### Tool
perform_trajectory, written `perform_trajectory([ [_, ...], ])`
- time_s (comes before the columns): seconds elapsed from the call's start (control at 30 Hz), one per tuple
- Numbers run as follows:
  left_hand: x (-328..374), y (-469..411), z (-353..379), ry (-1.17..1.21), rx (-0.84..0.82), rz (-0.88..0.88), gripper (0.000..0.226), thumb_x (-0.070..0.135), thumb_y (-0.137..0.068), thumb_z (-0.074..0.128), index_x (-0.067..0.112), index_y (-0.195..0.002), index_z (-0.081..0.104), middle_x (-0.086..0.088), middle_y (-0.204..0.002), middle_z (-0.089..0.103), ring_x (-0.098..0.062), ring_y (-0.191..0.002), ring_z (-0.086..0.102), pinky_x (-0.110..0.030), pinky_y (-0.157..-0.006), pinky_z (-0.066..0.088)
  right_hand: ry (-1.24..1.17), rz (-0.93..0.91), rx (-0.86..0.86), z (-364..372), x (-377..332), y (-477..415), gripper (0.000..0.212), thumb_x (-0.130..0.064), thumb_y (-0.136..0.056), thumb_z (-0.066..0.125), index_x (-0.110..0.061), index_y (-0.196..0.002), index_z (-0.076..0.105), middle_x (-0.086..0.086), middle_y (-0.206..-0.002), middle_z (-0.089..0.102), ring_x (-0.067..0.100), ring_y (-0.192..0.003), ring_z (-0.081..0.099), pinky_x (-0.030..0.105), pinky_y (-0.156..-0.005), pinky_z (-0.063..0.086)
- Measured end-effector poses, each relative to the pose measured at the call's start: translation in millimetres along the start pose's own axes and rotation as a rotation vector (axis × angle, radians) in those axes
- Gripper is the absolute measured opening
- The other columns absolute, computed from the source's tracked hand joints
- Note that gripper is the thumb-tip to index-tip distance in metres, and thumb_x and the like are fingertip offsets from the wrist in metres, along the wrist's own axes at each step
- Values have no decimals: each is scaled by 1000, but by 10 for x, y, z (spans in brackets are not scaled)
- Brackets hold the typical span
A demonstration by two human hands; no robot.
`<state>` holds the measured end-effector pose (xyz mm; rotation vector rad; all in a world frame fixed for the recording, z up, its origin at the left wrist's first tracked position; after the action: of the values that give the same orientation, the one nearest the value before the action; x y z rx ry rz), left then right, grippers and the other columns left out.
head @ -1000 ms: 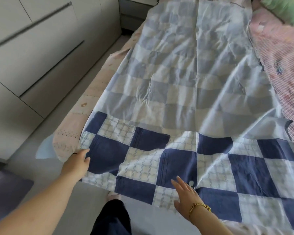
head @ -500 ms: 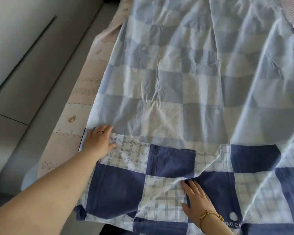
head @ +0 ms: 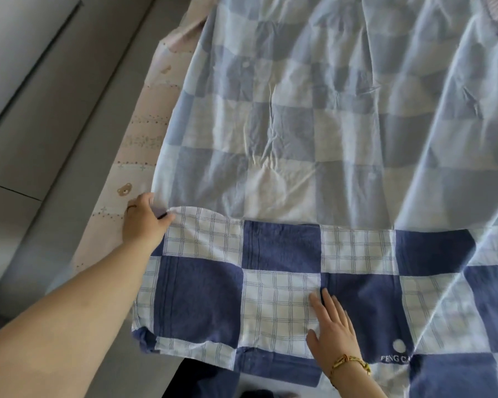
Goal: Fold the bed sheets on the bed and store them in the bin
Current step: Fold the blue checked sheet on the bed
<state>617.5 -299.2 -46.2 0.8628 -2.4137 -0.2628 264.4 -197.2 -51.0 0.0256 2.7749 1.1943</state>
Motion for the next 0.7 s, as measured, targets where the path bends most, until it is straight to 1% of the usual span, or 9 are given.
perform_trajectory([
  [0.03,-88,100,9,139,-9,-81,66,15,-80,70,3,-136,37,-21,-133,44,-36,-121,42,-42,-99,35,-16,4,5,16,-4,32,70,-28,-97,34,-23,-144,-18,0,-153,-21,15,-143,-12,26,-114,-6],
  [0.1,-279,295,46,274,-18,-189,71,10,-78,71,1,-138,33,-20,-136,43,-35,-124,41,-40,-99,36,-42,-3,21,57,0,53,72,-27,-97,36,-21,-143,-19,0,-153,-21,15,-143,-11,25,-114,-5],
  [0.23,-765,787,165,366,-115,-399,47,13,-81,68,-3,-122,51,-19,-124,56,-33,-110,53,-37,-87,41,-57,-42,29,145,43,76,69,-26,-97,36,-24,-144,-15,-2,-153,-19,15,-143,-10,27,-114,-4],
  [0.3,-939,1053,231,407,-165,-438,32,7,-82,67,-4,-110,58,-20,-115,61,-28,-95,56,-31,-79,42,-65,-63,37,160,72,73,68,-24,-97,37,-24,-146,-10,-3,-154,-15,16,-144,-8,26,-115,-2],
  [0.4,-1148,1473,345,429,-247,-500,15,0,-79,67,-6,-92,63,-15,-87,64,-23,-71,54,-23,-54,44,-249,-77,91,214,147,140,60,-15,-95,44,-19,-147,15,-3,-155,5,16,-144,4,27,-115,7],
  [0.47,-1268,1716,433,444,-284,-544,9,-3,-78,69,-3,-84,62,-5,-73,58,-19,-63,49,-22,-50,41,-484,-15,165,284,273,231,51,-5,-91,49,-12,-139,36,4,-150,27,22,-139,23,32,-115,20],
  [0.57,-1416,2033,500,524,-262,-587,16,1,-82,65,-6,-95,60,-14,-82,61,-24,-72,51,-29,-62,38,-775,143,293,389,527,552,40,1,-89,49,-4,-128,49,12,-136,45,29,-126,41,38,-108,33],
  [0.63,-1427,2172,429,606,-201,-586,15,8,-87,61,-3,-97,60,-18,-93,60,-26,-83,51,-28,-60,37,-880,257,349,467,668,764,34,-1,-90,48,-2,-124,52,15,-131,48,30,-120,44,37,-102,35],
  [0.7,-1418,2240,314,663,-160,-552,10,10,-89,59,1,-90,60,-13,-88,59,-26,-84,50,-24,-56,35,-1013,369,346,604,784,901,31,-4,-92,47,1,-122,52,18,-126,51,29,-107,48,33,-94,36],
])
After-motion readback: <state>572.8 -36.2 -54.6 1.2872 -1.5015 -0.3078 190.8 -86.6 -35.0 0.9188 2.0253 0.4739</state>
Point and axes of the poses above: each hand's wrist, its own y-axis away from the middle knuckle, its own z-axis out of the palm, x = y × z, the point moved 6 cm from there along -y, towards the middle knuckle
